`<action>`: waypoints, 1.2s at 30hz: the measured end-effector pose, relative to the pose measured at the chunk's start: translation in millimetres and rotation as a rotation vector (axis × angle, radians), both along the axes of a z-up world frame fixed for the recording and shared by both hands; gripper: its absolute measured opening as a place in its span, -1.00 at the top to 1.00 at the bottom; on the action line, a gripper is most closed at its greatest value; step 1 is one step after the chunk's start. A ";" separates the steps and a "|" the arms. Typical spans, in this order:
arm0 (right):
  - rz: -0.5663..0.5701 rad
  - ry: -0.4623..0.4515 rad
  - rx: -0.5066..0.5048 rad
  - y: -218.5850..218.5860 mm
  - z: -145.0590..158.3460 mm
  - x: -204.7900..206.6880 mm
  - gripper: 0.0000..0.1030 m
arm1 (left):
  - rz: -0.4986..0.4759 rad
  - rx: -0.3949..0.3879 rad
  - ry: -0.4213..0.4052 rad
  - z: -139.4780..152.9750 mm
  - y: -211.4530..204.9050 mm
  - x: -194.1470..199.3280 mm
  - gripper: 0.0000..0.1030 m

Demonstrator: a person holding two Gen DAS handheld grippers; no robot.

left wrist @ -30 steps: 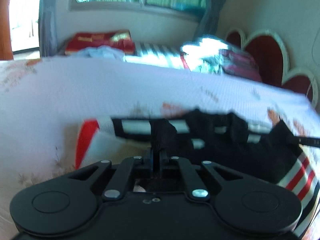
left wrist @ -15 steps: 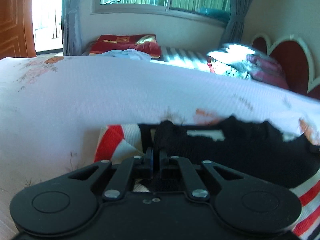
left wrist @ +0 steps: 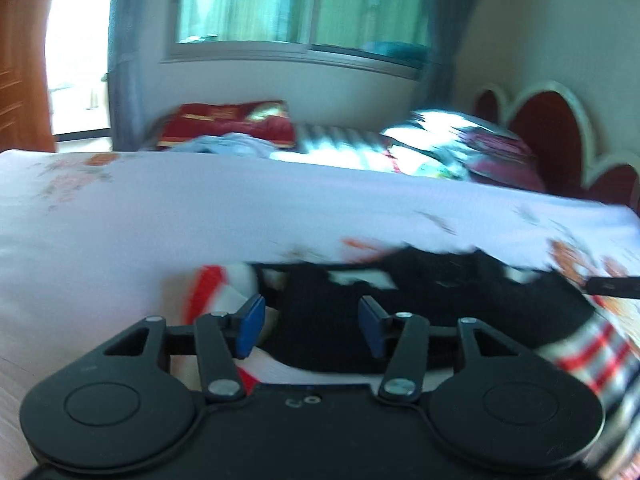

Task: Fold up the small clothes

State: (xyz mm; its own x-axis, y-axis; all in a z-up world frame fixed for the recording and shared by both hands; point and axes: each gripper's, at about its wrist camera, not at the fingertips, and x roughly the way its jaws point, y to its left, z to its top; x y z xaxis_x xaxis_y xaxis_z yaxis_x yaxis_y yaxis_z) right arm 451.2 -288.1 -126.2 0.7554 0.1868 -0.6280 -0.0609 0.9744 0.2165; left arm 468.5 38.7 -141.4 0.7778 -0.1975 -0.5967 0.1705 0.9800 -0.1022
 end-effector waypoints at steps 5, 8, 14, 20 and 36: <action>0.105 0.026 0.013 45.6 -9.4 -13.0 0.88 | -0.077 0.009 0.049 -17.4 -32.1 -15.4 0.02; 0.133 0.039 -0.014 57.9 -20.1 -20.1 0.88 | -0.071 0.051 0.072 -31.3 -35.4 -20.5 -0.01; 0.051 0.064 -0.053 32.4 -40.2 -23.6 0.88 | -0.040 0.072 0.088 -39.1 -15.1 -26.0 -0.04; 0.052 0.045 0.010 38.1 -21.3 -43.3 0.88 | -0.011 0.021 0.084 -22.0 -13.4 -41.6 -0.02; 0.055 0.067 -0.023 70.3 -23.2 -64.9 0.67 | -0.033 0.027 0.125 -33.5 -22.4 -54.9 -0.16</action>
State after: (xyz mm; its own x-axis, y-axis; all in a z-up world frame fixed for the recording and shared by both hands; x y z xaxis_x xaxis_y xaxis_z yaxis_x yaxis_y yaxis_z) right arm 386.2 -217.8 -149.5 0.7006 0.2114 -0.6815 -0.1003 0.9748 0.1993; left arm 413.6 16.3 -174.9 0.6903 -0.2040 -0.6942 0.1898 0.9769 -0.0983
